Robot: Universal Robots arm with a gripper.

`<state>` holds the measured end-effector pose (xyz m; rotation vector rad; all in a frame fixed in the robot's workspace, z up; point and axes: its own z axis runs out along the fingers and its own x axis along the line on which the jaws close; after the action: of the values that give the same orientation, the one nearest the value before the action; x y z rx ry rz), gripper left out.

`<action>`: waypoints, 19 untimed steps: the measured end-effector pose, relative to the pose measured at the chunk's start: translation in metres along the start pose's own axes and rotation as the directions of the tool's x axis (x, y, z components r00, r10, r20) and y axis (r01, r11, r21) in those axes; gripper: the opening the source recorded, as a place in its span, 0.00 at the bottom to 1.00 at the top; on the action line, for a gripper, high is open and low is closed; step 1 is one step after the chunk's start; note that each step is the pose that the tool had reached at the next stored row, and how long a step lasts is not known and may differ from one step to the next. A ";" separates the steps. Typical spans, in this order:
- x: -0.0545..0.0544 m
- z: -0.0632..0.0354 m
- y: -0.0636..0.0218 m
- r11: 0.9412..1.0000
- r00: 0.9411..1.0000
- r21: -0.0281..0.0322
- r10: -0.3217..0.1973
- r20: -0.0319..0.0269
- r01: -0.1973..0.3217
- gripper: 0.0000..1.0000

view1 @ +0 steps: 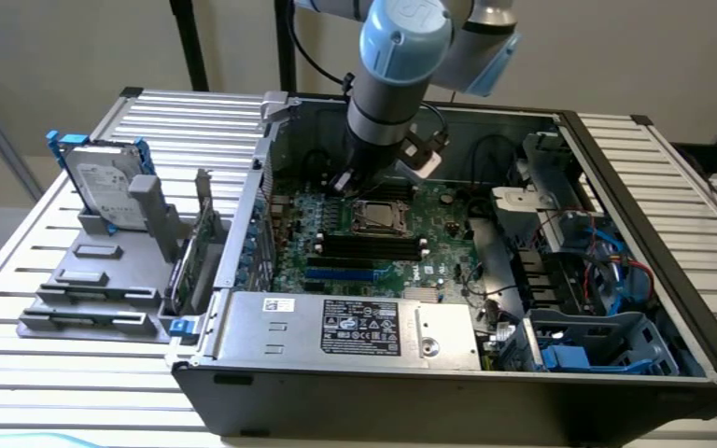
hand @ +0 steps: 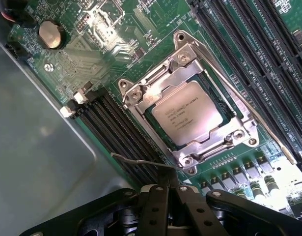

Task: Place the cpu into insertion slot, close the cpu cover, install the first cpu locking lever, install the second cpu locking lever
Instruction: 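Install the first cpu locking lever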

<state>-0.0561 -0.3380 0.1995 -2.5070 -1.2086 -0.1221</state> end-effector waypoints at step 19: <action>0.006 0.0001 0.0059 1.000 1.000 -0.008 0.003 0.015 -0.003 0.11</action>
<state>-0.0476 -0.3366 0.1992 -2.5202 -1.2129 -0.1078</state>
